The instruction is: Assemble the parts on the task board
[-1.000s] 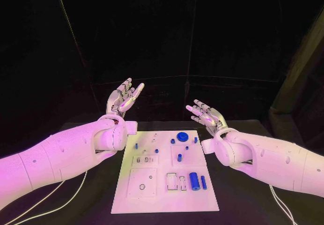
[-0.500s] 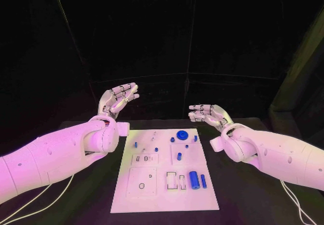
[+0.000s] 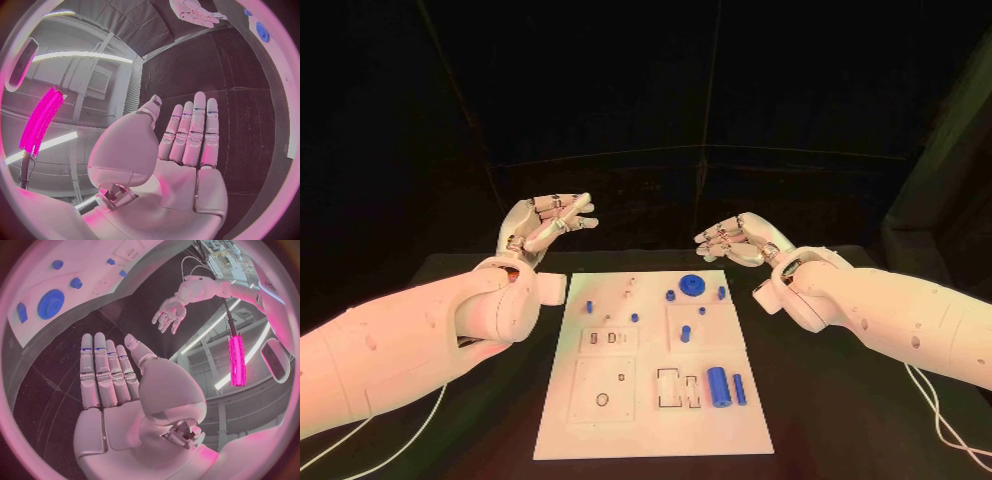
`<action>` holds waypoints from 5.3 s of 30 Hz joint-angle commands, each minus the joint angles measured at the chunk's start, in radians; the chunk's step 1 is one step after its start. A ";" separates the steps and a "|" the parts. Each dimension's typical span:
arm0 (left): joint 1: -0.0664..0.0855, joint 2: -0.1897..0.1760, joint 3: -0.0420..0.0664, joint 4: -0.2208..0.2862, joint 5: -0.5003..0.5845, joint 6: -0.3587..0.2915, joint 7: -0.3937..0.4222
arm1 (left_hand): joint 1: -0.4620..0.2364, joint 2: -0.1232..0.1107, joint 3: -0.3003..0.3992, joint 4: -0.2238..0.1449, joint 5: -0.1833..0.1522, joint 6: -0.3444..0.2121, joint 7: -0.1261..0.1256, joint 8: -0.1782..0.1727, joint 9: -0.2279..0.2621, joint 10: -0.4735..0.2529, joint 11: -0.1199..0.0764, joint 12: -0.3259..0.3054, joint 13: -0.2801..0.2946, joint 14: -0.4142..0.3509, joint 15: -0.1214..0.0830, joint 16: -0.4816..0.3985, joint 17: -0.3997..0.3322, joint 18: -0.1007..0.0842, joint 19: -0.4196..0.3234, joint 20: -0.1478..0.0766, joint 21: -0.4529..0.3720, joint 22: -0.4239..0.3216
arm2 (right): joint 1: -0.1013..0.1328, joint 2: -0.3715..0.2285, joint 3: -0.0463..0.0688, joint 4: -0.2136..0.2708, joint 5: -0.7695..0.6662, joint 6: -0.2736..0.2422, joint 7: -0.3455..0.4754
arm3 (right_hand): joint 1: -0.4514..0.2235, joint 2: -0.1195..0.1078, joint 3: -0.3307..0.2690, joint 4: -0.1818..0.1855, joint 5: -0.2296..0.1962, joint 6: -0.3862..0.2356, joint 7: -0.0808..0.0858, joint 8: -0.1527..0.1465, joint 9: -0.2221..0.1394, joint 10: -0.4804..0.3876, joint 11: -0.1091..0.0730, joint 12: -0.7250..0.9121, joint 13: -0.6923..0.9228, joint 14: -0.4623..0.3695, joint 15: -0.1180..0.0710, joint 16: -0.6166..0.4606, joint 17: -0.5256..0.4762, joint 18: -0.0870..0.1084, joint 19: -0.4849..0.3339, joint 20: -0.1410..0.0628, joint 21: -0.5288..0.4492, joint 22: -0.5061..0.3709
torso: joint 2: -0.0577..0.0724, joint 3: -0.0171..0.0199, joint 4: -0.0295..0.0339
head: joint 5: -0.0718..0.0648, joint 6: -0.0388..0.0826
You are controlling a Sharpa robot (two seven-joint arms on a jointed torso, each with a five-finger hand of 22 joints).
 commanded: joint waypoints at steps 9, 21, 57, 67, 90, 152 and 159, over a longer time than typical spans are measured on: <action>0.001 -0.067 -0.001 0.140 -0.027 0.065 -0.043 | 0.007 0.006 0.003 -0.021 0.002 0.013 -0.001 -0.019 -0.005 0.013 -0.003 -0.023 -0.004 0.040 -0.009 0.007 0.028 0.009 0.037 -0.011 0.007 -0.006 | 0.049 0.033 0.001 0.030 -0.675 0.106 -0.271 | 0.003 -0.094 0.065 0.001 0.002 0.086 -0.038 -0.040 0.001 0.113 -0.051 -0.061 0.003 0.311 -0.089 0.145 0.128 0.009 0.246 -0.104 0.259 0.125 | 0.077 -0.0093 0.0183 | -0.016 0.020; 0.001 -0.078 -0.005 0.183 -0.027 0.086 -0.059 | 0.007 0.007 0.005 -0.025 0.002 0.011 0.001 -0.025 -0.006 0.009 0.000 -0.031 -0.005 0.037 -0.007 0.002 0.032 0.007 0.039 -0.011 0.006 -0.009 | 0.054 0.070 0.002 0.047 -0.897 0.151 -0.356 | -0.019 -0.126 0.095 0.008 -0.014 0.054 -0.047 -0.052 0.000 0.024 -0.050 -0.062 0.004 0.306 -0.091 0.369 0.275 0.009 0.245 -0.105 0.410 0.216 | 0.108 -0.0146 0.0299 | -0.019 0.026; 0.001 -0.075 -0.011 0.166 -0.027 0.111 -0.065 | 0.001 0.009 0.005 -0.025 0.002 0.010 0.005 -0.030 -0.007 0.007 0.002 -0.037 -0.005 0.036 -0.006 0.000 0.036 0.007 0.041 -0.010 0.004 -0.010 | 0.054 0.130 0.002 -0.005 -0.937 0.222 -0.373 | -0.033 -0.102 0.193 0.034 -0.071 0.067 -0.048 -0.049 0.002 0.043 -0.050 -0.052 0.002 0.272 -0.090 0.637 0.477 0.006 0.196 -0.097 0.637 0.382 | 0.119 -0.0130 0.0327 | -0.013 0.001; 0.001 -0.073 -0.014 0.158 -0.027 0.119 -0.070 | 0.001 0.011 0.005 -0.025 0.002 0.010 0.005 -0.031 -0.007 0.007 0.002 -0.038 -0.005 0.036 -0.006 0.000 0.037 0.007 0.042 -0.010 0.004 -0.011 | 0.054 0.137 0.002 -0.007 -0.929 0.205 -0.369 | -0.043 -0.112 0.210 0.042 -0.090 0.066 -0.045 -0.051 0.001 0.045 -0.048 -0.056 0.002 0.271 -0.088 0.676 0.512 0.001 0.200 -0.096 0.674 0.424 | 0.120 -0.0134 0.0324 | -0.013 -0.003; 0.001 -0.072 -0.023 0.149 -0.027 0.132 -0.082 | 0.011 0.023 0.018 -0.037 0.002 0.011 0.006 -0.037 -0.007 0.008 0.003 -0.046 -0.005 0.038 -0.006 -0.003 0.046 0.007 0.046 -0.010 0.001 -0.014 | 0.054 0.141 0.002 -0.008 -0.910 0.105 -0.377 | 0.014 -0.066 0.366 0.050 -0.139 0.170 -0.065 -0.009 0.023 0.160 -0.078 -0.026 0.017 0.278 -0.109 0.827 0.657 -0.036 0.277 -0.114 0.869 0.686 | 0.122 -0.0132 0.0323 | -0.011 -0.008; 0.002 -0.067 -0.023 0.138 -0.027 0.150 -0.088 | 0.014 0.025 0.023 -0.045 0.002 0.011 0.006 -0.042 -0.007 0.008 0.003 -0.051 -0.005 0.036 -0.005 -0.007 0.050 0.007 0.046 -0.010 -0.001 -0.017 | 0.059 0.349 0.003 -0.189 -0.883 -0.015 -0.432 | -0.032 -0.151 0.411 0.097 -0.139 0.099 -0.039 -0.055 0.007 0.069 -0.046 -0.067 0.003 0.250 -0.084 0.821 0.613 -0.032 0.233 -0.090 0.890 0.685 | 0.147 -0.0251 0.0452 | -0.006 -0.005; 0.002 -0.065 -0.023 0.136 -0.027 0.152 -0.089 | 0.014 0.025 0.023 -0.045 0.002 0.011 0.006 -0.042 -0.007 0.008 0.003 -0.051 -0.005 0.036 -0.005 -0.007 0.050 0.007 0.046 -0.010 -0.001 -0.017 | 0.061 0.355 0.003 -0.197 -0.883 -0.004 -0.428 | -0.053 -0.199 0.366 0.123 -0.136 0.005 -0.021 -0.055 -0.002 -0.051 -0.023 -0.063 0.001 0.218 -0.064 0.741 0.505 -0.019 0.182 -0.068 0.845 0.608 | 0.148 -0.0250 0.0447 | -0.005 -0.006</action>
